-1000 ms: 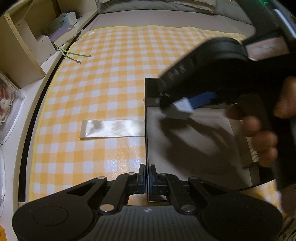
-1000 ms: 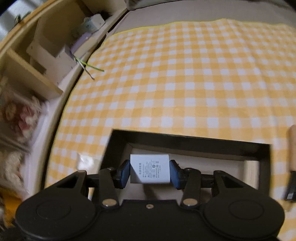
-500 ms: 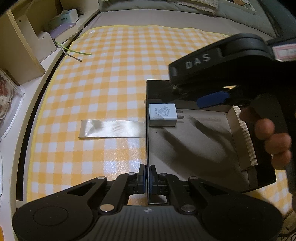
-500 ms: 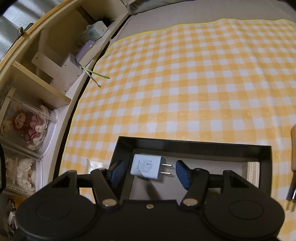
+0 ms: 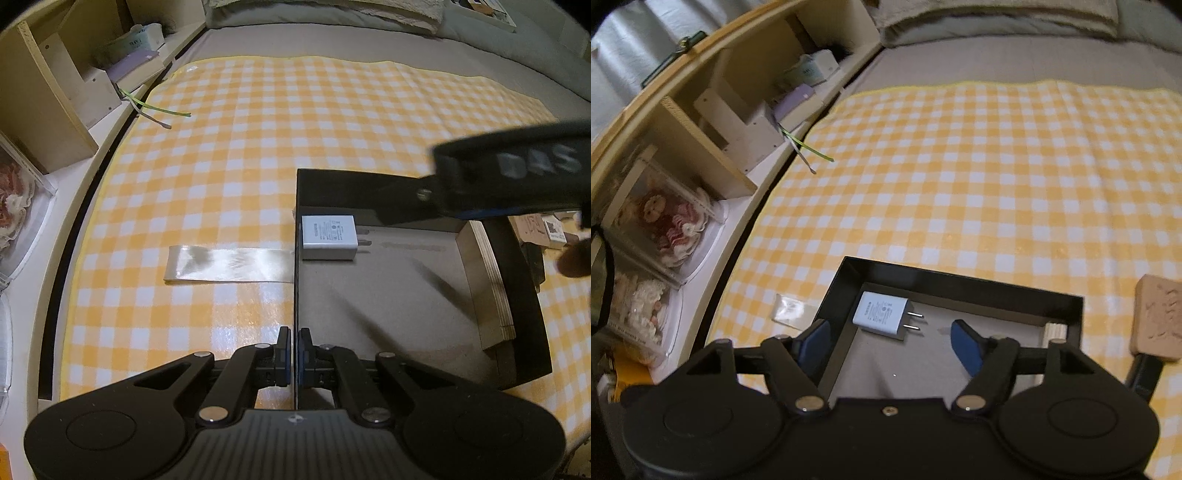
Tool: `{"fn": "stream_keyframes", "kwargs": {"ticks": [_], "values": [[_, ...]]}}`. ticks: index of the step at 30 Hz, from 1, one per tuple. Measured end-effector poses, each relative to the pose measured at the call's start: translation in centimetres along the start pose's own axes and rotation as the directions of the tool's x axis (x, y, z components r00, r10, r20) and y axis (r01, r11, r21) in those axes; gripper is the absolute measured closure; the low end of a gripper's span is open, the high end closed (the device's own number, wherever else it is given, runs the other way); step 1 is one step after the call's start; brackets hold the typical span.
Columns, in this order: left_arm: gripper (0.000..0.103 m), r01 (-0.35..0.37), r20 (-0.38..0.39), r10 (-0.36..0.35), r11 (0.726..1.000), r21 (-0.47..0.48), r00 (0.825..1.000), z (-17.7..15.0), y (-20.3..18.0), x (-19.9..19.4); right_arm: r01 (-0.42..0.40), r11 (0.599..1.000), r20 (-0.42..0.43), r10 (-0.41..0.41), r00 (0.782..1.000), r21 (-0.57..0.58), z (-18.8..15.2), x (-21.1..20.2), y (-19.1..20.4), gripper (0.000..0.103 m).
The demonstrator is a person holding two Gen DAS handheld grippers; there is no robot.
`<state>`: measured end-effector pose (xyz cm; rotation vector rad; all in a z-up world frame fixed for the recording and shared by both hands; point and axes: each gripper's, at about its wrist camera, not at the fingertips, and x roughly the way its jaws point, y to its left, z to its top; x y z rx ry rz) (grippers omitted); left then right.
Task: Organize rigid objects
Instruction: 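Carry the white charger with the right gripper into the black box and release, then move the right gripper to the black earbud case and grasp it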
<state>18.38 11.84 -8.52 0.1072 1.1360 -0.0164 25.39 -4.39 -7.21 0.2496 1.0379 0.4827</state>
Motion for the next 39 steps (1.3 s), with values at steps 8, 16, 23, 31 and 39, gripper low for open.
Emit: {"fn": "stream_keyframes", "kwargs": {"ticks": [8, 16, 23, 31, 39], "values": [[0.099, -0.015, 0.005, 0.015, 1.0, 0.001, 1.0, 0.2, -0.1, 0.1, 0.007, 0.996, 0.095, 0.002, 0.995, -0.09, -0.7, -4.6, -0.5, 0.009], [0.099, -0.018, 0.004, 0.018, 1.0, 0.006, 1.0, 0.1, -0.1, 0.1, 0.112, 0.98, 0.222, -0.073, 0.972, -0.167, -1.9, -8.9, -2.5, 0.0], [0.099, -0.017, 0.004, 0.017, 1.0, 0.007, 1.0, 0.1, -0.1, 0.2, 0.212, 0.965, 0.269, -0.165, 0.949, -0.157, -2.9, -11.7, -5.7, 0.0], [0.099, -0.014, 0.009, 0.014, 1.0, 0.015, 1.0, 0.0, 0.0, 0.2, 0.311, 0.946, 0.257, -0.279, 0.925, -0.094, -4.7, -14.2, -10.4, 0.0], [0.099, -0.014, 0.008, 0.014, 1.0, 0.014, 1.0, 0.0, 0.0, 0.3, 0.391, 0.92, 0.22, -0.381, 0.898, -0.004, -6.7, -16.8, -15.9, 0.0]]}}
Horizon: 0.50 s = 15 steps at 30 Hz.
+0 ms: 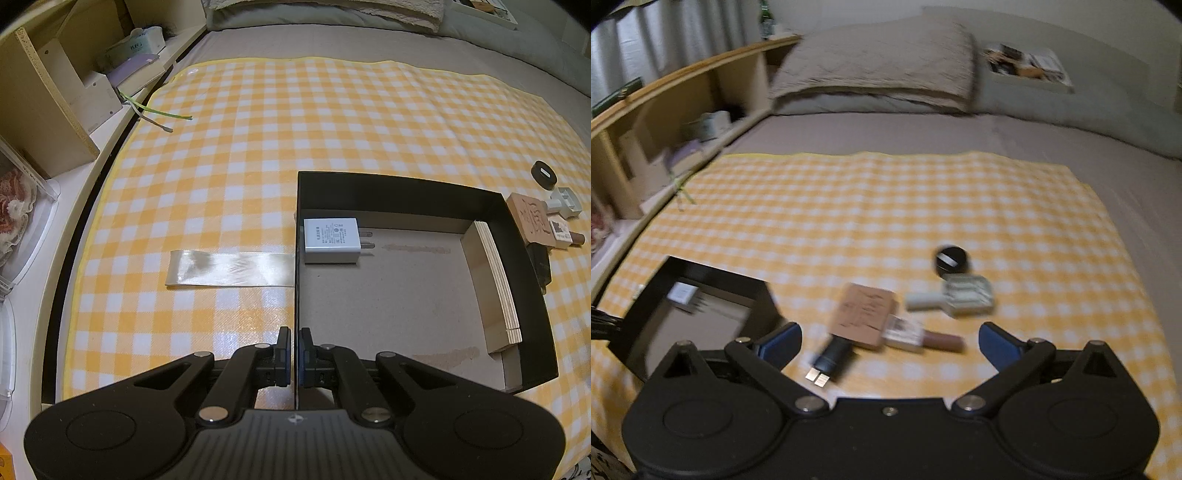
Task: Organize rigid objects
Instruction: 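Move the right gripper to the black earbud case and grasp it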
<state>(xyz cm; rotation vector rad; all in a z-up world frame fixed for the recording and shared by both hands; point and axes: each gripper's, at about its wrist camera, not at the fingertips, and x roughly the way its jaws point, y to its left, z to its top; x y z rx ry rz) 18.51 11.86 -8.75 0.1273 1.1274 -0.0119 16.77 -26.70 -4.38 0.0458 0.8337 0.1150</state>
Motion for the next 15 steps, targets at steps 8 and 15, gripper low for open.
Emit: {"fn": "stream_keyframes", "kwargs": {"ticks": [8, 15], "values": [[0.099, -0.006, -0.004, 0.006, 1.0, 0.004, 1.0, 0.0, 0.0, 0.1, 0.11, 0.993, -0.079, -0.114, 0.99, -0.05, -3.3, 1.0, -5.9, 0.0], [0.099, -0.016, -0.016, 0.016, 1.0, 0.007, 1.0, 0.0, -0.2, 0.6, 0.157, 0.988, -0.194, -0.154, 0.969, -0.004, -6.2, 2.9, -10.8, 0.0]]}}
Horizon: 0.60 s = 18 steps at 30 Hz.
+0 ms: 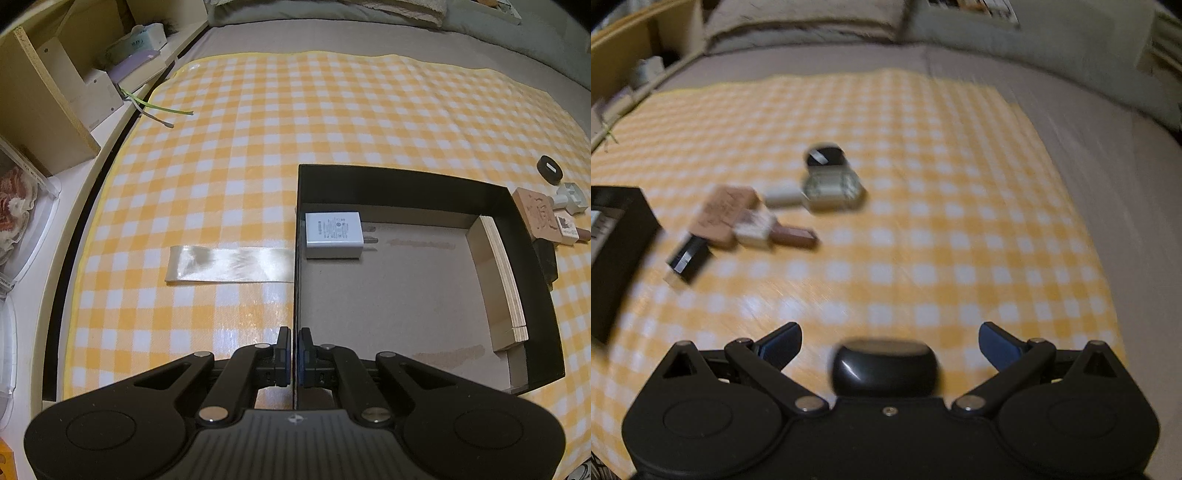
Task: Organize rigid objects
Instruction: 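Move the right gripper to the black earbud case and grasp it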
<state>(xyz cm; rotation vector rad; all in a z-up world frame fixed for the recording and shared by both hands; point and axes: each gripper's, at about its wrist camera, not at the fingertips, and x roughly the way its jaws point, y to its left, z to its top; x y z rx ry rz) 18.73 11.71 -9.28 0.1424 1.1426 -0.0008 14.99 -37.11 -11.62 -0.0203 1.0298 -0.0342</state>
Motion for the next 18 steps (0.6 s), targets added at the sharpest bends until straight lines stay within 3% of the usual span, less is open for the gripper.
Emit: {"fn": "stream_keyframes", "kwargs": {"ticks": [5, 9, 16, 18], "values": [[0.099, -0.008, -0.008, 0.008, 1.0, 0.003, 1.0, 0.0, -0.1, 0.2, -0.054, 0.997, -0.043, 0.056, 0.997, 0.056, -1.2, 1.2, -1.8, 0.0], [0.099, -0.008, -0.006, 0.008, 1.0, 0.003, 1.0, 0.0, -0.1, 0.2, -0.128, 0.99, -0.022, 0.13, 0.991, 0.054, -1.4, 1.4, -1.9, 0.0], [0.099, -0.009, -0.005, 0.009, 1.0, 0.006, 1.0, 0.1, 0.0, 0.2, -0.128, 0.992, -0.072, 0.126, 0.989, -0.014, -1.3, 2.3, -0.1, 0.0], [0.099, -0.009, -0.005, 0.009, 1.0, 0.007, 1.0, 0.1, 0.0, 0.2, -0.112, 0.993, -0.092, 0.109, 0.99, -0.031, -1.3, 2.7, 0.2, 0.005]]}}
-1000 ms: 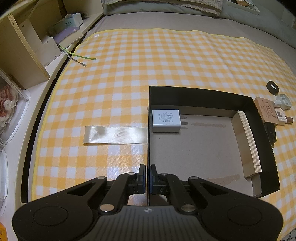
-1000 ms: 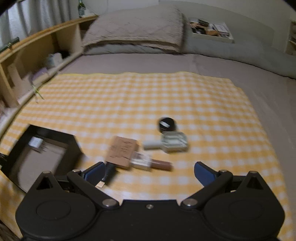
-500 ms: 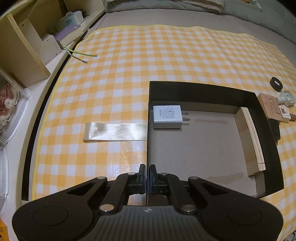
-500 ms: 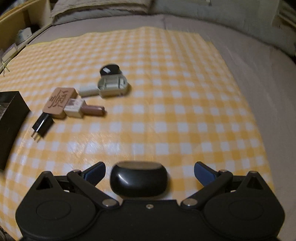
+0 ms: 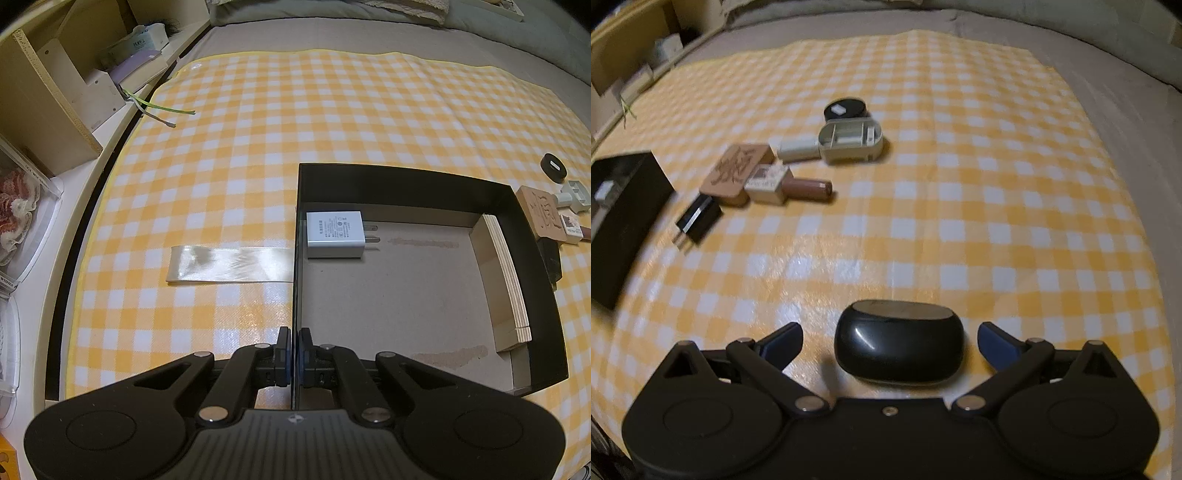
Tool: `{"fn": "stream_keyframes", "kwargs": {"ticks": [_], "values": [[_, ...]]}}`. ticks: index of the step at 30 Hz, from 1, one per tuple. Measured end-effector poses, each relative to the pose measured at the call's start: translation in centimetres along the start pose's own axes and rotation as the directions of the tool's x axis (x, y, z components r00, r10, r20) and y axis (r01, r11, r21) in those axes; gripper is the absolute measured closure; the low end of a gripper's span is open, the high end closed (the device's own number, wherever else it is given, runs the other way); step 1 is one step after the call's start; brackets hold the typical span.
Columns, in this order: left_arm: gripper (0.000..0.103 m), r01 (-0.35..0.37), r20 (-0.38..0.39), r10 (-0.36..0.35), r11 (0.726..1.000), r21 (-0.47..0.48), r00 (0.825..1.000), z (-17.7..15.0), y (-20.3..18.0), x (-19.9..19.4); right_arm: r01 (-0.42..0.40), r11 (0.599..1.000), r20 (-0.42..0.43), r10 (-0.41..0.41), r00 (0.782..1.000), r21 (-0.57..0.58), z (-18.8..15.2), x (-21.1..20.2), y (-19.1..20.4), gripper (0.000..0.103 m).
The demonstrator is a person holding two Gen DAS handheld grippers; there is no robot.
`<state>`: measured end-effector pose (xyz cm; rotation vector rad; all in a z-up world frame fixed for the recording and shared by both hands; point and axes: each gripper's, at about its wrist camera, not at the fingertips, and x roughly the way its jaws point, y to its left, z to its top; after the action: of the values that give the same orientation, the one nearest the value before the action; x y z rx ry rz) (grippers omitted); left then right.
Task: Organize rigid objects
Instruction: 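Move the right gripper to the black earbud case and grasp it, then carry the black earbud case with the right gripper into the black box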
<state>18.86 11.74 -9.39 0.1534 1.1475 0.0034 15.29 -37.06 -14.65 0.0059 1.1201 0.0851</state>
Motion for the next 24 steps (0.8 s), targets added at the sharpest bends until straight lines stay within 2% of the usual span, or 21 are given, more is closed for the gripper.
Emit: {"fn": "stream_keyframes", "kwargs": {"ticks": [6, 13, 18, 24], "values": [[0.099, 0.0, 0.0, 0.0, 1.0, 0.0, 1.0, 0.0, 0.0, 0.0, 0.023, 1.0, -0.028, -0.023, 0.999, -0.002, 0.0, 0.6, 0.1, 0.015], [0.099, -0.002, 0.001, 0.002, 1.0, 0.001, 1.0, 0.0, 0.0, 0.0, 0.064, 0.998, -0.051, -0.065, 0.997, -0.016, 0.3, 1.2, 0.2, 0.022], [0.099, -0.002, 0.003, 0.002, 1.0, 0.003, 1.0, 0.2, 0.2, -0.1, 0.086, 0.996, -0.064, -0.087, 0.994, -0.015, 0.8, 1.4, 0.3, 0.022], [0.099, -0.004, 0.005, 0.004, 1.0, 0.004, 1.0, 0.2, 0.2, -0.1, 0.062, 0.998, 0.018, -0.062, 0.998, -0.002, 2.3, -0.3, 1.9, 0.022]]}}
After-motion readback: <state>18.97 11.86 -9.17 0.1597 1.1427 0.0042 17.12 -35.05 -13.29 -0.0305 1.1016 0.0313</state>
